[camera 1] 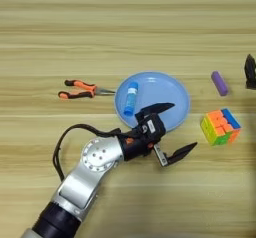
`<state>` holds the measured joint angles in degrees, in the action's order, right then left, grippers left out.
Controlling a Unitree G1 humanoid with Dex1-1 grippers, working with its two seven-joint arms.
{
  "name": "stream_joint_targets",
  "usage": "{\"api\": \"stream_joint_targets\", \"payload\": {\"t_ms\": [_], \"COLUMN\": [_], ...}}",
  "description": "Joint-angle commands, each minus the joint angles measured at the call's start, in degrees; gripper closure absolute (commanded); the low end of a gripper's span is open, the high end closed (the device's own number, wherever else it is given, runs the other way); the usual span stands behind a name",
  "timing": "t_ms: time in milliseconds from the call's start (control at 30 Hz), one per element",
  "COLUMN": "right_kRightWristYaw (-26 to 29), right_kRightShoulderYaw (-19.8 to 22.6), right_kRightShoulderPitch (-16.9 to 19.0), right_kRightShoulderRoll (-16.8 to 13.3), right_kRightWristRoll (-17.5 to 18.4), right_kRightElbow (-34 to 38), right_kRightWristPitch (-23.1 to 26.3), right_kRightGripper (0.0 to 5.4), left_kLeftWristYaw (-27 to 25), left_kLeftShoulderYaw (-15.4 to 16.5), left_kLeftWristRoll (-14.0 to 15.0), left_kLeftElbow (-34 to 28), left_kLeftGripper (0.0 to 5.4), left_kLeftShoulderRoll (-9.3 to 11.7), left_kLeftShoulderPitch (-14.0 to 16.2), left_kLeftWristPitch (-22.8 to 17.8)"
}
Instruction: Move the objects on the table
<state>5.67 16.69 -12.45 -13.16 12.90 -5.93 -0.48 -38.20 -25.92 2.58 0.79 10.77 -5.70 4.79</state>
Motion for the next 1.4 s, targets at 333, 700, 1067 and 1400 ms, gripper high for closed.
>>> {"api": "stream_joint_targets", "payload": {"t_ms": [333, 700, 1067, 1400], "right_kRightWristYaw": [0.57, 2.14, 4.09, 6.33], "right_kRightShoulderYaw": [-1.66, -2.05, -5.07, -9.12], "right_kRightShoulderPitch": [4.46, 8.61, 10.69, 12.65], "right_kRightShoulderRoll": [-1.50, -3.25, -2.55, -1.80], "right_kRightWristRoll": [-4.42, -7.13, -9.19, -10.13], "right_kRightElbow": [-2.46, -8.36, -12.00, -8.39], "right_kRightWristPitch": [-1.01, -3.83, -6.79, -6.54], "right_kRightGripper": [0.00, 0.00, 0.00, 0.00], "left_kLeftWristYaw": [-0.51, -0.02, 0.38, 0.41], "left_kLeftShoulderYaw": [-0.78, -0.48, 0.07, 0.67], "left_kLeftWristRoll": [-0.86, -0.75, -0.72, -0.75], "left_kLeftElbow": [5.62, 4.26, 3.23, 3.62], "left_kLeftGripper": [0.05, 0.05, 0.05, 0.05], "left_kLeftShoulderRoll": [-2.15, -2.59, -2.46, -2.36], "left_kLeftShoulderPitch": [-3.66, -3.65, -3.69, -3.96], "left_kLeftWristPitch": [0.80, 0.56, 0.01, -0.01]}}
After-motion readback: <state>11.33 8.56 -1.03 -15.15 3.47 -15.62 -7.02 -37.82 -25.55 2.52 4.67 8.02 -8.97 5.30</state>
